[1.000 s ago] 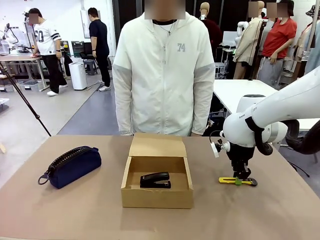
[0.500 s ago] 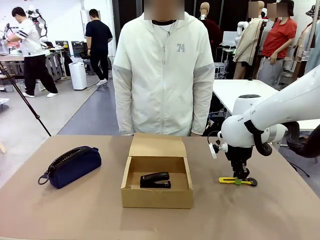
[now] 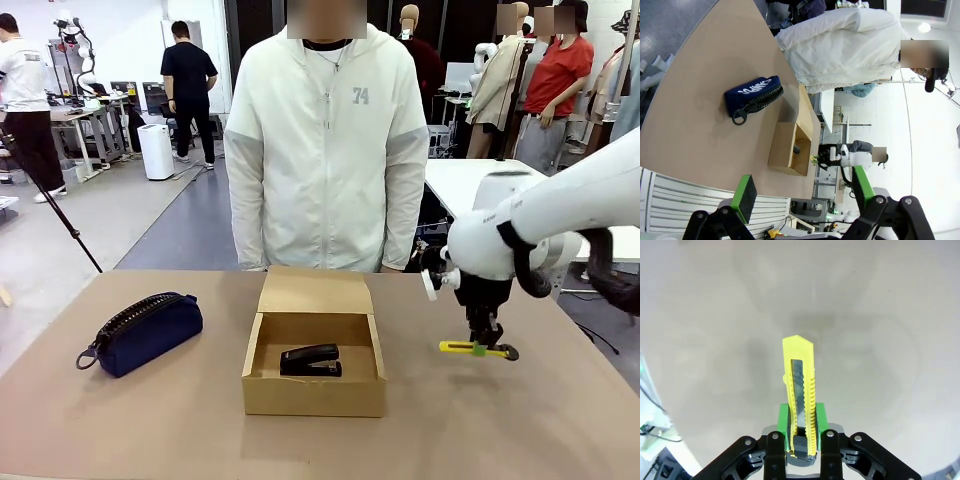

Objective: Pack the items into the box.
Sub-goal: Pick up the item indicated by the person and place it inside the Mailer Box.

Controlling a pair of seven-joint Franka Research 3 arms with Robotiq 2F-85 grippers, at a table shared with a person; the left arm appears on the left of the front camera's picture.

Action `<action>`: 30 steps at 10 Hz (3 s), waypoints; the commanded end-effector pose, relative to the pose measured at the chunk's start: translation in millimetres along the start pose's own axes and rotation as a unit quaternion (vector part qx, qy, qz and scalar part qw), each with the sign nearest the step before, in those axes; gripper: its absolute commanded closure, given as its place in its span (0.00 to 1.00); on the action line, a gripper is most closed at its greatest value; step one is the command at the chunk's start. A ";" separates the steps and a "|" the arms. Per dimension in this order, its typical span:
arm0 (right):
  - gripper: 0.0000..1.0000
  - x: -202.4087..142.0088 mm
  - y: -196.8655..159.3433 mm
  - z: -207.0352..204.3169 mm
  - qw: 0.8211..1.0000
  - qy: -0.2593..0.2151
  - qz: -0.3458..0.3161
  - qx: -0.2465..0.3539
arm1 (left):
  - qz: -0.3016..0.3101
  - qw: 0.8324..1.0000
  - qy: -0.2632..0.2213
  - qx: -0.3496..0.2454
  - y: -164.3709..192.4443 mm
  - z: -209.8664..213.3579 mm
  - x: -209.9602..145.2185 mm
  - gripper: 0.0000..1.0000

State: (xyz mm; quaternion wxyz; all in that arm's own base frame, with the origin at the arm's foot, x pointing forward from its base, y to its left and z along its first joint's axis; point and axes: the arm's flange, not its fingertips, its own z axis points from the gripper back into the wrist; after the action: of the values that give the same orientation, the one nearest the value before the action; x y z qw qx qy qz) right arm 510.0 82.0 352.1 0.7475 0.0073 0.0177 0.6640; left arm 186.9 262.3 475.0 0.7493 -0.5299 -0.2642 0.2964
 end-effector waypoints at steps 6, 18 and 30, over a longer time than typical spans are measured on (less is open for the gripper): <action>1.00 -21.3 39.3 85.3 0.999 -0.014 -0.025 0.020 | -0.008 1.000 -0.002 -0.010 -0.2 0.4 0.5 0.00; 1.00 311.3 36.2 79.9 0.985 0.037 0.167 -0.036 | -0.008 1.000 -0.002 -0.010 -0.2 0.4 0.5 0.00; 0.00 322.6 55.7 1.2 0.990 0.034 0.127 0.041 | -0.008 1.000 -0.002 -0.010 -0.2 0.4 0.5 0.00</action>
State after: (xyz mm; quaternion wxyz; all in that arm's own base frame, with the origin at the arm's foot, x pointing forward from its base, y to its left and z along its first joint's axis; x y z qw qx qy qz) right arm 500.7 411.5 347.8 0.6468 0.0039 0.0694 0.7595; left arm 186.9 262.1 475.0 0.7494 -0.5300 -0.2641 0.2962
